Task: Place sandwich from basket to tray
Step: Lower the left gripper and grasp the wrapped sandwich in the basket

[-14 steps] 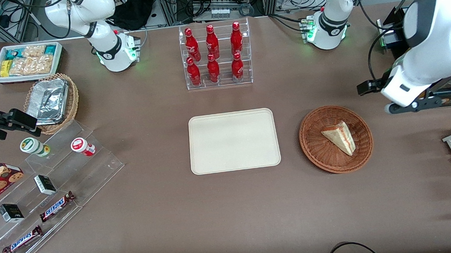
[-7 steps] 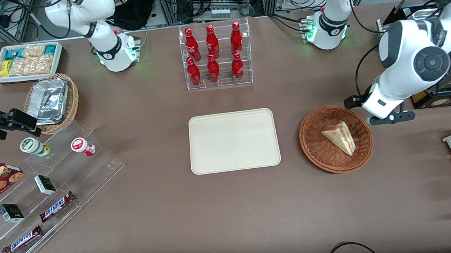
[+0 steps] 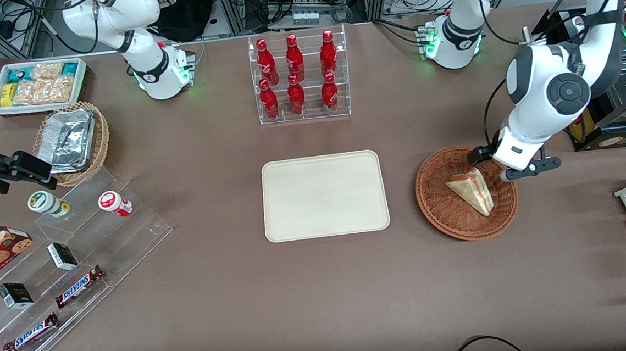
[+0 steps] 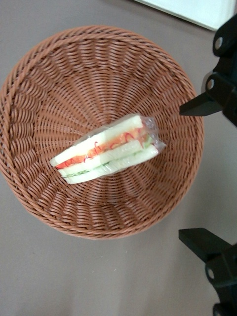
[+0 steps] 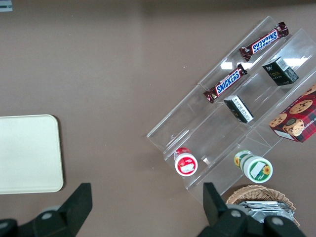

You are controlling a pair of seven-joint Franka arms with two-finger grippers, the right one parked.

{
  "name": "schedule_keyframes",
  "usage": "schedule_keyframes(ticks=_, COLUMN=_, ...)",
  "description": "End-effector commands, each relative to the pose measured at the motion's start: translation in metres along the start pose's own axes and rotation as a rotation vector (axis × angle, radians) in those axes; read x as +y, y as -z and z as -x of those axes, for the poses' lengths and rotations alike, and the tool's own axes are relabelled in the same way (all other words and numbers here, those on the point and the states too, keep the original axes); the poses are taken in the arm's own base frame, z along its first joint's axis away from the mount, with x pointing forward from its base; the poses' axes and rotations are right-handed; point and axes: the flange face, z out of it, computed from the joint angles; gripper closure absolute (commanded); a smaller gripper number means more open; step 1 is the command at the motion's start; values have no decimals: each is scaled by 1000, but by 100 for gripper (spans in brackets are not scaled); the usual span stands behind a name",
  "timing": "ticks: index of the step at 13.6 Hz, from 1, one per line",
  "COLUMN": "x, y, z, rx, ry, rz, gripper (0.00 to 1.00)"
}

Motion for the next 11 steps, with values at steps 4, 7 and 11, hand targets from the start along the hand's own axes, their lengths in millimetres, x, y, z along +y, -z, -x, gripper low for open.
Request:
schedule_keyframes(ticks=4, x=25, y=-28, z=-6, rx=37, ry=372, rz=34, gripper=0)
schedule_keyframes(ticks=7, x=27, y=-43, z=-11, rx=33, ry=487, rz=45, gripper=0)
schedule_keyframes(ticks=11, x=29, y=-62, z=-16, rx=32, ry=566, rz=56, gripper=0)
